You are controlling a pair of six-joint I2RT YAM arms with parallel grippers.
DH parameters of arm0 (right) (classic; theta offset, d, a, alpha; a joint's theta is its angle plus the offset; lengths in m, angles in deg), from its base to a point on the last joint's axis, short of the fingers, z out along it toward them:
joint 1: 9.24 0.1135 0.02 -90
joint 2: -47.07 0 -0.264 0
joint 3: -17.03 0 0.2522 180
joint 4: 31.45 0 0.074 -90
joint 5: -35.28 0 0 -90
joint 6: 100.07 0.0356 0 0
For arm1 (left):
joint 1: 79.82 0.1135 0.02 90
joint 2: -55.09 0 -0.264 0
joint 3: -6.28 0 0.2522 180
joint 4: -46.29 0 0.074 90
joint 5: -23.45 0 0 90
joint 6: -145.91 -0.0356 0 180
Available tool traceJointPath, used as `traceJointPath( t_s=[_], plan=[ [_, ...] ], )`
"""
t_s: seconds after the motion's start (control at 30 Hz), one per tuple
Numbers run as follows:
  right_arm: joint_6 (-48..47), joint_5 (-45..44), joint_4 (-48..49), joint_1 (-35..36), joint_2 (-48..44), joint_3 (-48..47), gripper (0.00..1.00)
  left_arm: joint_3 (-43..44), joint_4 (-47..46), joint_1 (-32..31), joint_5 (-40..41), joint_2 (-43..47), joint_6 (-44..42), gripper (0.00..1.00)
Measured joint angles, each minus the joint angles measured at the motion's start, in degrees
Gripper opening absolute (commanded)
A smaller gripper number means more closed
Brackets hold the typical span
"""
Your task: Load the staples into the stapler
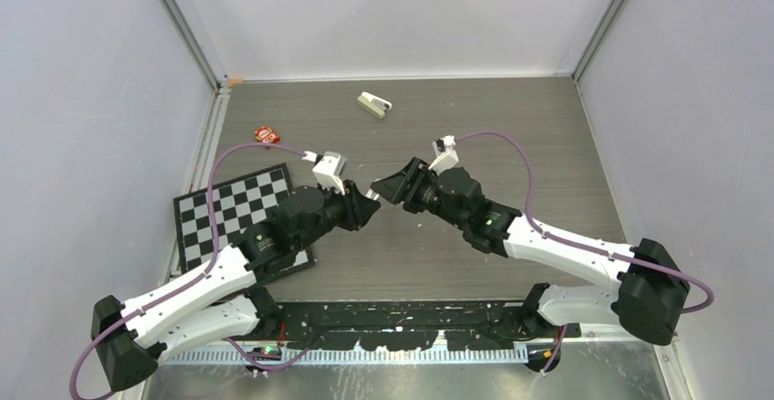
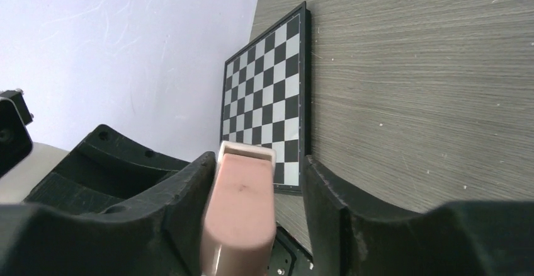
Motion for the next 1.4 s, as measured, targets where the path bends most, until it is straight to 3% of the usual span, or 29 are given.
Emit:
traceJointPath(
  t_s=[0.13, 0.2, 0.43, 0.67, 1.0, 1.4],
  plan=[
    [0.46, -0.13, 0.52, 0.09, 0.96, -0.74, 0.35, -0.28, -0.37, 0.0, 0.0, 0.07, 0.15, 0.0],
    [0.59, -0.37, 0.52, 0.09, 1.01, -0.94, 0.33, -0.42, -0.44, 0.02, 0.02, 0.13, 0.11, 0.06],
    [-1.46, -0.72, -2.84, -0.33, 1.01, -2.82, 0.29, -0.66, -0.61, 0.0, 0.55, 0.74, -1.01, 0.7],
    [-8.7, -0.35, -15.43, -9.49, 2.49, -7.43, 0.29, -0.66, 1.46, 0.0, 1.18, 2.25, -5.73, 0.99],
    [-27.08, -0.35, -38.16, -20.52, 17.31, -17.05, 0.28, 5.18, 15.3, 0.0, 4.59, 2.6, -17.29, 1.0],
    [-39.98, -0.52, -50.58, -26.62, 36.87, -32.59, 0.31, 6.05, 21.73, 0.02, 7.69, 4.2, -25.46, 1.0]
  ],
)
